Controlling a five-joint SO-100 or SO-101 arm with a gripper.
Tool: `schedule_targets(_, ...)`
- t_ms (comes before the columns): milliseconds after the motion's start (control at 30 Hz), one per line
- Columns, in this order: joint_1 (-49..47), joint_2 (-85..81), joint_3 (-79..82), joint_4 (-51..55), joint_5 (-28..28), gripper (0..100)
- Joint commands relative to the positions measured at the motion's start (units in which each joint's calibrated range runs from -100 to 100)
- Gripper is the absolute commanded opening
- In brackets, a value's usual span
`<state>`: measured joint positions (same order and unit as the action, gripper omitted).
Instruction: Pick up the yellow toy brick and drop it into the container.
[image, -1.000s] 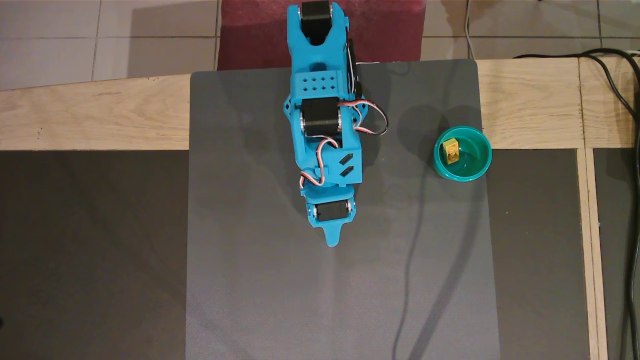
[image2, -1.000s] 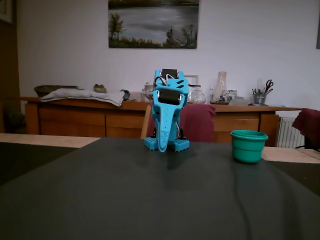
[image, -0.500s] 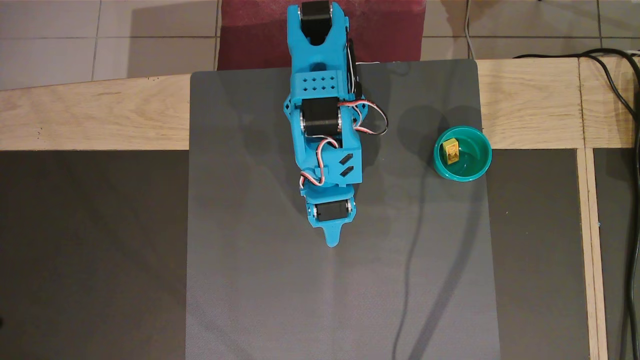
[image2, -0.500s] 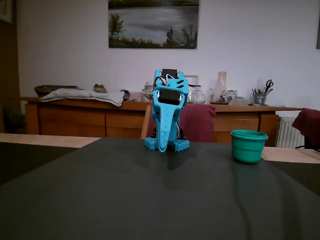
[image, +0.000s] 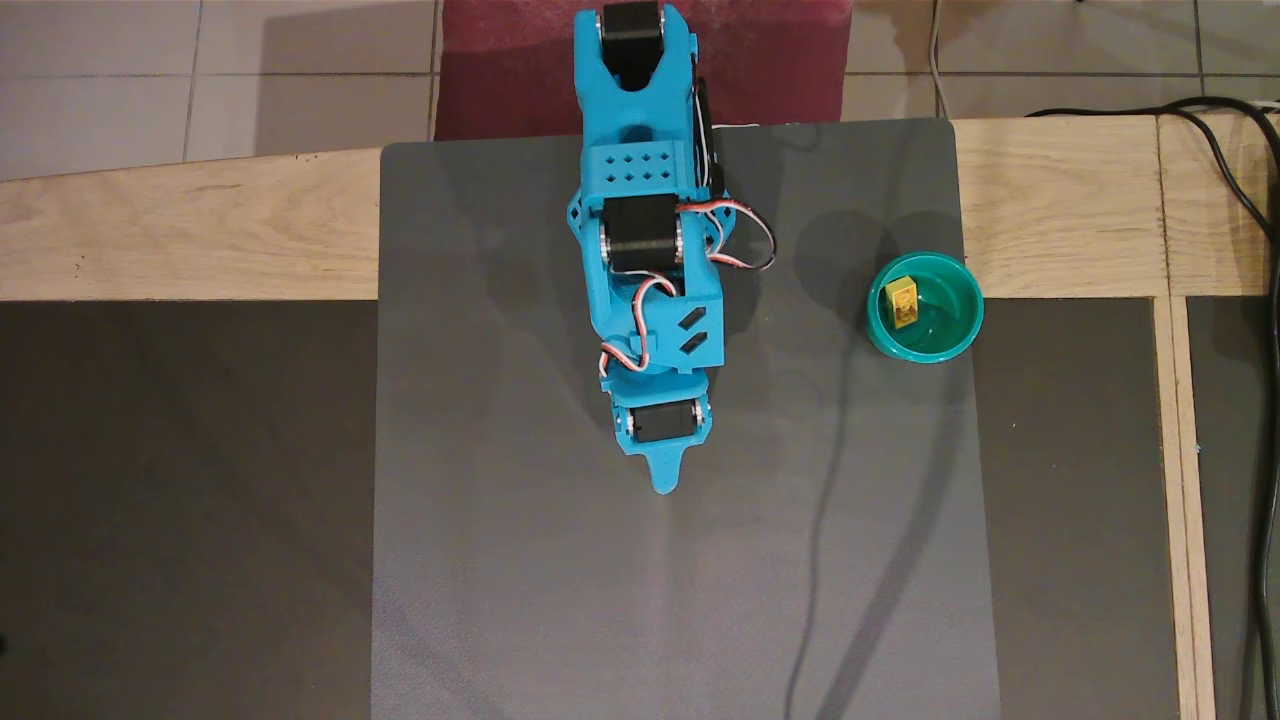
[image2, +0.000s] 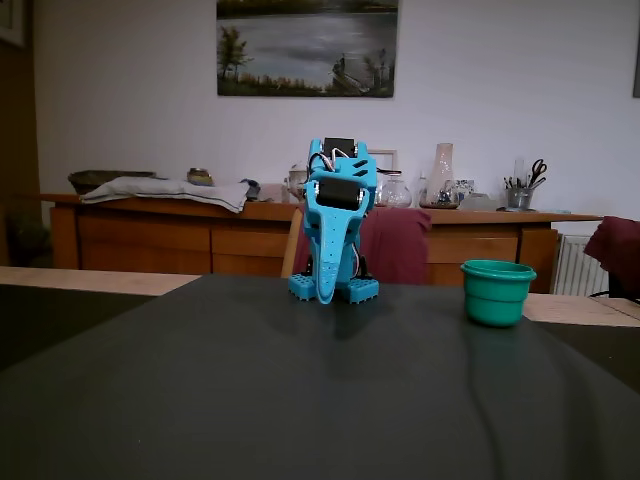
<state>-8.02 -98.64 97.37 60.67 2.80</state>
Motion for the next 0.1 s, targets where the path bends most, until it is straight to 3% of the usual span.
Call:
schedule_targets(0, 0.2, -0.3, 0.1, -0.7, 0.1, 0)
schedule_targets(67, 0.2, -0.3, 0.1, -0.7, 0.1, 0)
